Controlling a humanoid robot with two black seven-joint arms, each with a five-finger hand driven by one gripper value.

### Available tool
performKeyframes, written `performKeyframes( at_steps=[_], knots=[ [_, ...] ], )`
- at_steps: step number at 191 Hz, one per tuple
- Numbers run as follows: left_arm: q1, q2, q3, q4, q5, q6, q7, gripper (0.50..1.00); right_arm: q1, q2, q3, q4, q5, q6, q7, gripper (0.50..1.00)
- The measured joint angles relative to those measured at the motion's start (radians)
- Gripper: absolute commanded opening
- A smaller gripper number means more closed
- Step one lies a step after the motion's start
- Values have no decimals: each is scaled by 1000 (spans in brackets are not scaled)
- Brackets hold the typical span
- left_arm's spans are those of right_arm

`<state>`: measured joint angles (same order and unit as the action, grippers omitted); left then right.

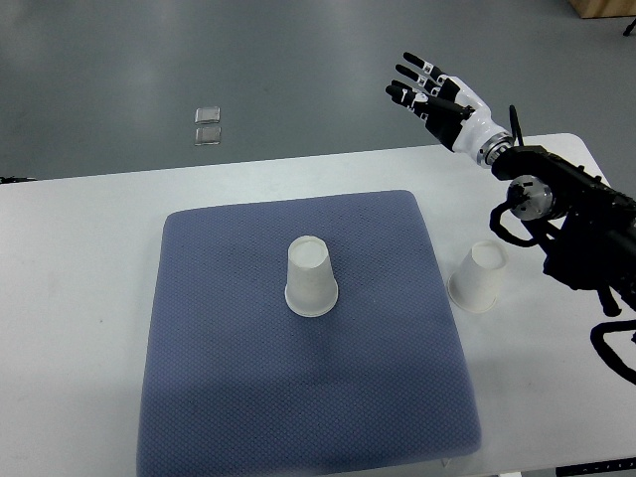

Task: Stack paper cups
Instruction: 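Move the right hand over the white cup beside the pad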

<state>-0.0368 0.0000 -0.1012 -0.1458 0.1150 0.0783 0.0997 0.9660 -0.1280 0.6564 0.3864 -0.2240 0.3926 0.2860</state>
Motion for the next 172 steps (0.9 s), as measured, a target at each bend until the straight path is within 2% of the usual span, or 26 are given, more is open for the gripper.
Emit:
performKeyframes(
  at_steps=[37,58,104,132,172],
  knots=[
    [0,0,0,0,0,0,0,1000,21,-121,-127,70,-7,30,-5,924],
    [0,0,0,0,0,0,0,1000,40,-207,-235,151,-37,53,0,926],
    [0,0,0,0,0,0,0,1000,82,-396,-336,348,-343,129,9,921],
    [0,0,0,0,0,0,0,1000,131,-464,-369,376,-493,180,9,921],
    [0,0,0,0,0,0,0,1000,195,-514,-468,388,-675,209,8,921]
  ],
)
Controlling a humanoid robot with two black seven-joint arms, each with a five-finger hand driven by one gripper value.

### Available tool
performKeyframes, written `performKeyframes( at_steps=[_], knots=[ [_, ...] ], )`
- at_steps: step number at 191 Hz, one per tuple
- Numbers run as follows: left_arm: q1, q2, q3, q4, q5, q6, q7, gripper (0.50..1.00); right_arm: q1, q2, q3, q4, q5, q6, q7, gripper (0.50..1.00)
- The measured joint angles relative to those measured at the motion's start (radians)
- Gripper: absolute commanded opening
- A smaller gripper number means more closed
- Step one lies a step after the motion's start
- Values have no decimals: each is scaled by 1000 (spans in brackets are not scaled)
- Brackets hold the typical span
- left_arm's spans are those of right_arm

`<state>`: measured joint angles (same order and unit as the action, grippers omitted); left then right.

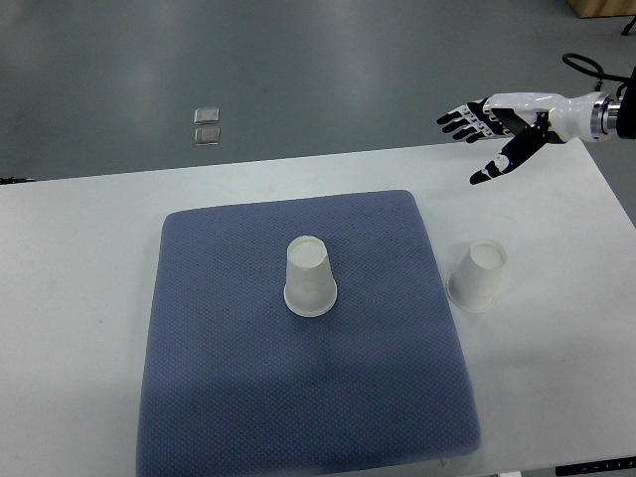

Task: Stack paper cups
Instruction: 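Move the right hand over the white cup beside the pad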

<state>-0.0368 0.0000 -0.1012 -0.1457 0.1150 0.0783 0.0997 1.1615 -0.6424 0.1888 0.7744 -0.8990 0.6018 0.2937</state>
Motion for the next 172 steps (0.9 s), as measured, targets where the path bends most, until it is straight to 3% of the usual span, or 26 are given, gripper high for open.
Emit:
performKeyframes(
  at_steps=[73,123,172],
  knots=[
    [0,0,0,0,0,0,0,1000,10,-58,-101,151,-254,5,26,921],
    [0,0,0,0,0,0,0,1000,9,-88,-193,262,-404,-89,71,915],
    [0,0,0,0,0,0,0,1000,7,-89,-215,289,-489,-188,74,913]
  ],
)
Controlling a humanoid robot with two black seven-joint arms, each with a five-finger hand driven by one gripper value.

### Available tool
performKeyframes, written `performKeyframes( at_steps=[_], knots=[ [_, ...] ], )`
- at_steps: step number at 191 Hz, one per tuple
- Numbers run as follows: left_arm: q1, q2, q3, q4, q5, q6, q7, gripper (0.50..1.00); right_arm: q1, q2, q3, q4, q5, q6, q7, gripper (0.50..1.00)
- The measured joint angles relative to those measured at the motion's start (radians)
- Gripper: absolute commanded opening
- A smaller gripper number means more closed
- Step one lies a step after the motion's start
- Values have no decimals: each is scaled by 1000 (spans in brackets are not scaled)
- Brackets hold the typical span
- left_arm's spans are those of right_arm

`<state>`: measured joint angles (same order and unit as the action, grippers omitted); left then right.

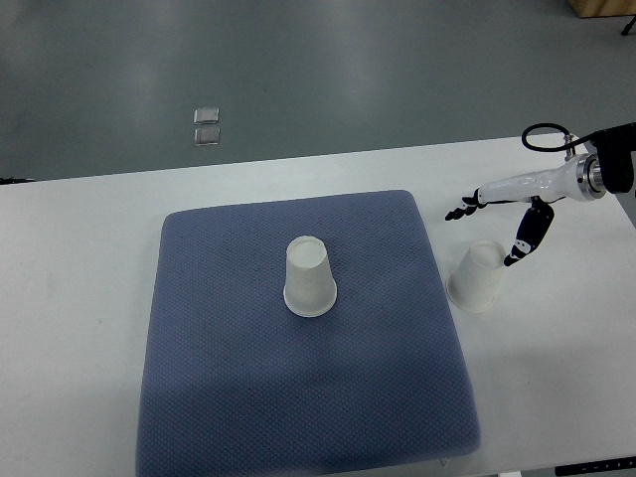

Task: Stack paper cups
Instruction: 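Move the right hand over the white cup beside the pad, then close the right hand fingers around the white cup beside the pad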

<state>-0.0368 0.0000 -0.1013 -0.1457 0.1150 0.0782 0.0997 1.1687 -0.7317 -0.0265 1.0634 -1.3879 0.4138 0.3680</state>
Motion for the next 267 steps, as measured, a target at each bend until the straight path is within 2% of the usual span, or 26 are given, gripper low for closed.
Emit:
performKeyframes(
  at_steps=[58,127,205,214,245,259,267],
  knots=[
    [0,0,0,0,0,0,0,1000,-51,2,-33,34,-51,-78,3,911],
    [0,0,0,0,0,0,0,1000,-104,13,-45,35,-97,-219,5,903],
    [0,0,0,0,0,0,0,1000,-125,19,-53,35,-97,-251,11,868],
    [0,0,0,0,0,0,0,1000,-125,21,-53,35,-97,-251,11,856],
    [0,0,0,0,0,0,0,1000,-126,24,-53,32,-98,-251,11,768],
    [0,0,0,0,0,0,0,1000,-126,25,-54,30,-100,-250,11,752],
    [0,0,0,0,0,0,0,1000,-125,25,-54,28,-101,-250,11,717]
  ],
)
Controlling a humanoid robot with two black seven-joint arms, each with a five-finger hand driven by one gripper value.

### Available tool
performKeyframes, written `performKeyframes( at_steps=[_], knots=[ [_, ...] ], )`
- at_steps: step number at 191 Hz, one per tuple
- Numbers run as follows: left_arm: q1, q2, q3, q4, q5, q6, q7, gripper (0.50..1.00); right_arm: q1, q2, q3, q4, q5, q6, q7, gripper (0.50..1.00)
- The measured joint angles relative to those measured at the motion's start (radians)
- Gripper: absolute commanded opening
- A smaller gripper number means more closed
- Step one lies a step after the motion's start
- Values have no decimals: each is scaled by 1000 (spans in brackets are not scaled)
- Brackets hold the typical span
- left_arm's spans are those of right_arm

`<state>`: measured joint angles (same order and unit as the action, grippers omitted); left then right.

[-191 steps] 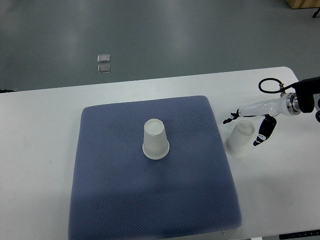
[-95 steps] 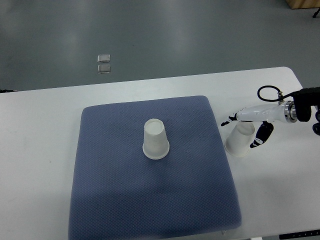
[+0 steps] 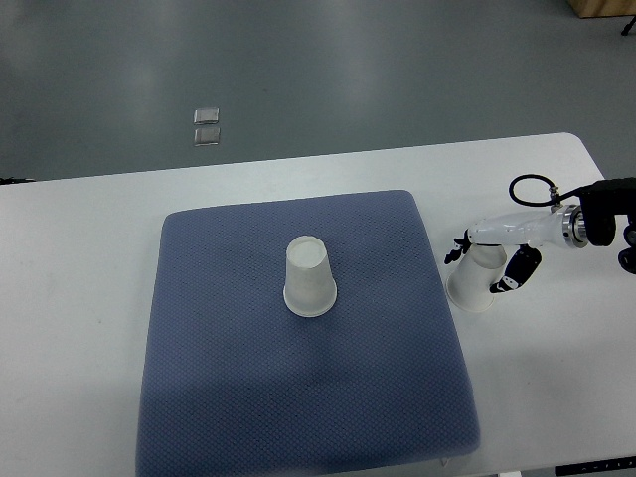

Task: Stack paper cups
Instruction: 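Close the right hand fingers around the white cup beside the pad, then lift the held cup and carry it over the cup on the pad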

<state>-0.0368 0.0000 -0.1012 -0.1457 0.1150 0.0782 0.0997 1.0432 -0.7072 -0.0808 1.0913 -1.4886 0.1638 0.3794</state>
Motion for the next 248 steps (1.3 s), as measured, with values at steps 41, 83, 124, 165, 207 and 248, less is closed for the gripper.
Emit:
performKeyframes(
  at_steps=[41,83,124,165,207,248],
  knots=[
    [0,0,0,0,0,0,0,1000,2,0,0,-2,-1,3,7,668],
    [0,0,0,0,0,0,0,1000,9,-1,1,-4,0,7,7,670],
    [0,0,0,0,0,0,0,1000,42,-14,3,-3,6,10,13,670],
    [0,0,0,0,0,0,0,1000,120,-20,3,-1,13,24,16,670],
    [0,0,0,0,0,0,0,1000,229,-2,4,4,18,55,30,670],
    [0,0,0,0,0,0,0,1000,309,50,5,13,27,96,52,670]
  ],
)
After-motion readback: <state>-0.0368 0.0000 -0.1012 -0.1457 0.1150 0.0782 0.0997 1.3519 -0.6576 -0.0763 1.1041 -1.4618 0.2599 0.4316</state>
